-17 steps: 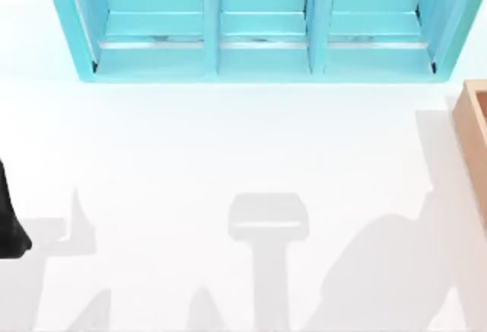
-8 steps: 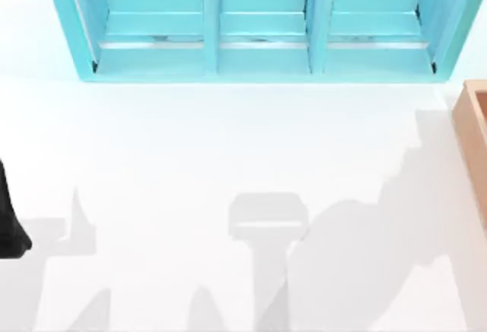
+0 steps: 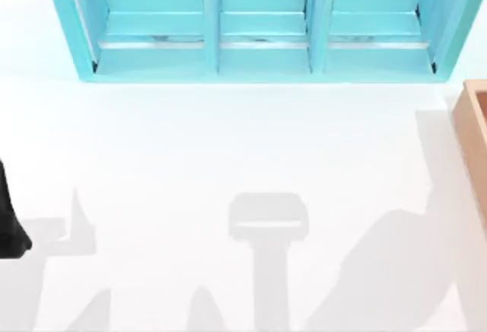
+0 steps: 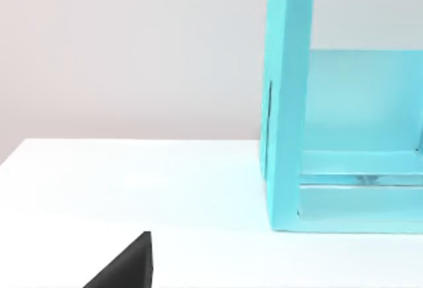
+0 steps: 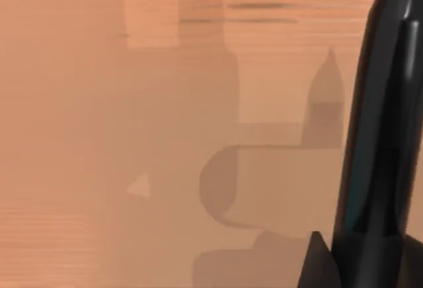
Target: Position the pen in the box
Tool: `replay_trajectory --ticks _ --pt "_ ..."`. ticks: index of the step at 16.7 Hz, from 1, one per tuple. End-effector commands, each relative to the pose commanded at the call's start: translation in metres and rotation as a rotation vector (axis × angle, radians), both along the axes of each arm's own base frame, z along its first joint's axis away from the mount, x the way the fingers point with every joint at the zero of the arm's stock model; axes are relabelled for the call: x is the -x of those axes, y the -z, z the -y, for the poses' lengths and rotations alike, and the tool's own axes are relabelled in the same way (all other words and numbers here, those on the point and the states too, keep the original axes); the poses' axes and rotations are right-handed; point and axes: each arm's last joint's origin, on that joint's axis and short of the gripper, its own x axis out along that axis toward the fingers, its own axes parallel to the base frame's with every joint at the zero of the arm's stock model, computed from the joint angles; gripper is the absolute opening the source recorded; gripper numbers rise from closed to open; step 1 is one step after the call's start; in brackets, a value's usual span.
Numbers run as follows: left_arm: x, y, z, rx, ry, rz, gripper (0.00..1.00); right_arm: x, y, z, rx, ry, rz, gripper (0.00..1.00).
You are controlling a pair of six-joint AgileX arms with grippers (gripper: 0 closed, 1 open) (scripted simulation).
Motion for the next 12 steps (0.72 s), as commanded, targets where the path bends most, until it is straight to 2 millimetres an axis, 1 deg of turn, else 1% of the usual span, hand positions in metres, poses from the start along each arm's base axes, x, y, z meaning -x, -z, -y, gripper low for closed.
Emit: replay_trajectory --ticks 4,12 --pt "0.0000 0.0000 0.0000 0.000 0.000 0.000 1.00 0.0007 0.0004 0.0012 0.000 0.002 0.000 0.00" --pt "0.0000 0.0000 0.0000 0.000 0.000 0.000 1.00 0.0007 0.0004 0.0012 0.000 0.002 0.000 0.60"
